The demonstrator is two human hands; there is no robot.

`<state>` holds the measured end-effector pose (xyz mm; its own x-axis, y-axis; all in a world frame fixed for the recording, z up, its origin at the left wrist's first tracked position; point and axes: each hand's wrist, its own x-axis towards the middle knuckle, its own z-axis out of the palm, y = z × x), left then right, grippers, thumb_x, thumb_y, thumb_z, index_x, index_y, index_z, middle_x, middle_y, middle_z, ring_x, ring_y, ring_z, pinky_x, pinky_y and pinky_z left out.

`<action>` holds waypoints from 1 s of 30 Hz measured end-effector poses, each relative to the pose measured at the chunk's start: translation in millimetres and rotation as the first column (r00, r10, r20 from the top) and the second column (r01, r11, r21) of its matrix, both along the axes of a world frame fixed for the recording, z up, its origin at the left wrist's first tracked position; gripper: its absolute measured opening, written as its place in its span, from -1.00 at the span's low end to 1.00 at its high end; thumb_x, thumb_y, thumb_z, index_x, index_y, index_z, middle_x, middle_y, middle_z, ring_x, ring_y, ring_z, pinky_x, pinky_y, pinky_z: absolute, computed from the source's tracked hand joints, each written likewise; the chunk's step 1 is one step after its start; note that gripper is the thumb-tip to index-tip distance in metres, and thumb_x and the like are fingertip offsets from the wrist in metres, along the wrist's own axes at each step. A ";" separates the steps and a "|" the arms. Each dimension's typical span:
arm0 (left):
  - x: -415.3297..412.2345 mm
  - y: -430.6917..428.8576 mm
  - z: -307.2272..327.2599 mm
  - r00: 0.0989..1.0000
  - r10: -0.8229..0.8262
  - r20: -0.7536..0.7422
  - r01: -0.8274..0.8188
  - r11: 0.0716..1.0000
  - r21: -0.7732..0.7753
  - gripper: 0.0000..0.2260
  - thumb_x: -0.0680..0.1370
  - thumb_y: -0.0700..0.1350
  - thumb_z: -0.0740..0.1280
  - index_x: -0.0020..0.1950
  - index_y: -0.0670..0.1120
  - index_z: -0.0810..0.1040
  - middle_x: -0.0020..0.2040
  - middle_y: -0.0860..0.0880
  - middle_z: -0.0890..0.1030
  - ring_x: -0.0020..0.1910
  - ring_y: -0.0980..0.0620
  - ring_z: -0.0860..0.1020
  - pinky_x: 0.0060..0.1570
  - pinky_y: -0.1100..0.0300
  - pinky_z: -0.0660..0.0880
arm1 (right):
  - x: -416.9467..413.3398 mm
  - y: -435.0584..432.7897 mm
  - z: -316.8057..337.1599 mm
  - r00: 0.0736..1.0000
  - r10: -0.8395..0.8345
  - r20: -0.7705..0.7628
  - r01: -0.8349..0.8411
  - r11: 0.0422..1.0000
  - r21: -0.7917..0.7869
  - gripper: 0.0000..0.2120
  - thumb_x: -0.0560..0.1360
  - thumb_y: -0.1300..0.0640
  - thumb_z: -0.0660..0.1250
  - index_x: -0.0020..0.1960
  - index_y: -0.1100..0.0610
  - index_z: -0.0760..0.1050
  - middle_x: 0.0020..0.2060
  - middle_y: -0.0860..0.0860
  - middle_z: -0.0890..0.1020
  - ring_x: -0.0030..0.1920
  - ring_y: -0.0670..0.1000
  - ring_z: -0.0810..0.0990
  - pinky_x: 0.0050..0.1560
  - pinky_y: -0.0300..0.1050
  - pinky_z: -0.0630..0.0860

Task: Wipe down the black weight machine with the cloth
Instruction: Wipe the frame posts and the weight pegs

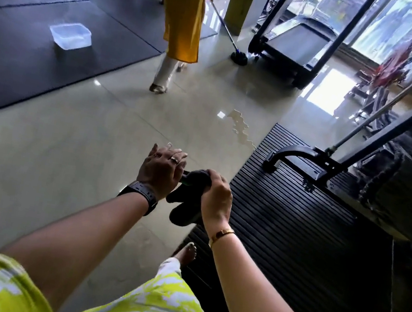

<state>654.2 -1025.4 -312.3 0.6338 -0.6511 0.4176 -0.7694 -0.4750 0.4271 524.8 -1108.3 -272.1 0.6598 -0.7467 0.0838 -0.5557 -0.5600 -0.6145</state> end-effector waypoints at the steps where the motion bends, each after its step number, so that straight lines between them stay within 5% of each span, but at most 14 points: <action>1: 11.0 -25.0 -0.9 1.000 -0.015 -0.003 0.015 1.000 0.015 -0.56 0.56 0.02 0.07 0.08 -0.17 0.67 0.06 -0.16 0.68 0.16 -0.25 0.60 0.25 -0.20 0.40 | 9.4 -24.0 -1.7 1.000 -0.009 -0.002 0.009 1.000 0.001 -0.62 0.55 0.40 0.16 0.31 0.22 0.49 0.19 0.19 0.58 0.18 0.20 0.55 0.25 -0.05 0.43; 14: 93.0 -336.1 32.5 0.969 -0.189 -0.161 0.204 0.975 0.085 -0.55 0.59 0.02 0.04 0.23 -0.15 0.61 0.24 -0.16 0.60 0.34 -0.21 0.47 0.41 -0.11 0.20 | 90.5 -314.0 19.8 0.994 -0.106 0.039 0.110 0.988 -0.110 -0.64 0.48 0.46 0.21 0.23 0.28 0.55 0.13 0.21 0.62 0.15 0.24 0.57 0.26 0.02 0.45; 25: 109.7 -485.1 32.1 0.923 -0.310 -0.227 0.342 0.933 0.113 -0.53 0.56 0.04 0.04 0.28 -0.12 0.59 0.29 -0.12 0.57 0.40 -0.17 0.40 0.45 -0.04 0.12 | 95.1 -440.0 12.6 0.958 -0.285 0.037 0.287 0.953 -0.095 -0.64 0.51 0.44 0.22 0.26 0.25 0.54 0.12 0.19 0.63 0.13 0.20 0.60 0.23 -0.01 0.49; 30: 115.2 -569.5 21.5 0.879 -0.407 -0.250 0.445 0.887 0.120 -0.68 0.66 -0.06 0.16 0.33 -0.10 0.55 0.34 -0.10 0.53 0.44 -0.14 0.36 0.48 0.01 0.06 | 101.9 -513.5 5.3 0.926 -0.378 0.022 0.377 0.918 -0.124 -0.65 0.51 0.42 0.24 0.24 0.22 0.56 0.11 0.16 0.64 0.12 0.17 0.61 0.20 -0.02 0.50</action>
<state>769.5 -1594.8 -290.8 0.3392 -0.9262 0.1644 -0.8135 -0.2011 0.5456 626.8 -1621.8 -266.8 0.3314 -0.9242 0.1900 -0.7422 -0.3796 -0.5523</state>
